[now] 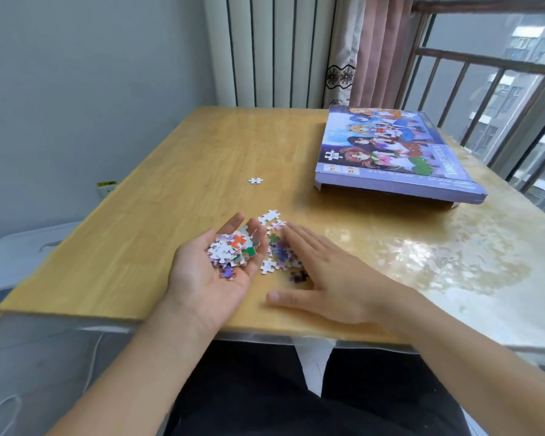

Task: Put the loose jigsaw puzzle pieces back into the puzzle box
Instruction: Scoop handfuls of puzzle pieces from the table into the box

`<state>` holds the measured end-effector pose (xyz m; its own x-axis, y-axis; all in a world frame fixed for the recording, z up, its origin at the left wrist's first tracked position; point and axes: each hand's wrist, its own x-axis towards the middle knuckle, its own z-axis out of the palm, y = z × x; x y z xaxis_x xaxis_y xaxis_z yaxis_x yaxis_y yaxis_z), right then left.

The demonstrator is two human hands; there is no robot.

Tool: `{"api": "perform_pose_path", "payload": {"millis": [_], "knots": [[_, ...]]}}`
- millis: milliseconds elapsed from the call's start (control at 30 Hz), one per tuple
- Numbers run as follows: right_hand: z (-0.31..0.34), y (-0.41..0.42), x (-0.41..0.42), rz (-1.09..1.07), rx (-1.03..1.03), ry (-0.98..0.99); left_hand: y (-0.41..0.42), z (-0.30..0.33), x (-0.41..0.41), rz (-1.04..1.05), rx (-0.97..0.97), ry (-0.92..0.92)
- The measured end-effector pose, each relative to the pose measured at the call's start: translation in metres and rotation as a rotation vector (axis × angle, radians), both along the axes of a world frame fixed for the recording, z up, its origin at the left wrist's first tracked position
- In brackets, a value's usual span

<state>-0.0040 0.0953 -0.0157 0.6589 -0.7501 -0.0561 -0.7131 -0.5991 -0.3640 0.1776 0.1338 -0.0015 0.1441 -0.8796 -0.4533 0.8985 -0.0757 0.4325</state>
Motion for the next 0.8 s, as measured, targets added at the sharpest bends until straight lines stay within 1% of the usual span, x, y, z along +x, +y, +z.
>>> {"api": "perform_pose_path", "payload": {"millis": [100,233,333,433,533,667,733,800], "knots": [[-0.002,-0.015,0.007,-0.008,-0.03,-0.105,0.007,-0.003,0.002,0.065,0.003,0.003],[0.0,-0.037,0.011,-0.047,-0.095,-0.124,0.001,-0.004,0.005,0.132,-0.012,0.068],[0.0,-0.045,0.011,-0.046,-0.152,-0.199,-0.004,-0.004,0.008,0.15,-0.031,0.121],[0.002,-0.043,0.014,-0.077,-0.128,-0.247,-0.009,-0.003,0.01,0.161,-0.037,0.144],[0.007,-0.046,0.015,-0.113,-0.068,-0.26,-0.014,-0.003,0.007,0.173,-0.023,0.152],[0.01,-0.053,0.014,-0.14,0.043,-0.327,-0.021,-0.001,-0.002,0.155,0.001,0.132],[0.018,-0.056,0.011,-0.195,0.18,-0.455,-0.026,0.0,-0.006,0.155,0.002,0.128],[0.032,-0.059,0.009,-0.267,0.396,-0.72,-0.032,0.001,-0.012,0.144,-0.005,0.115]]}}
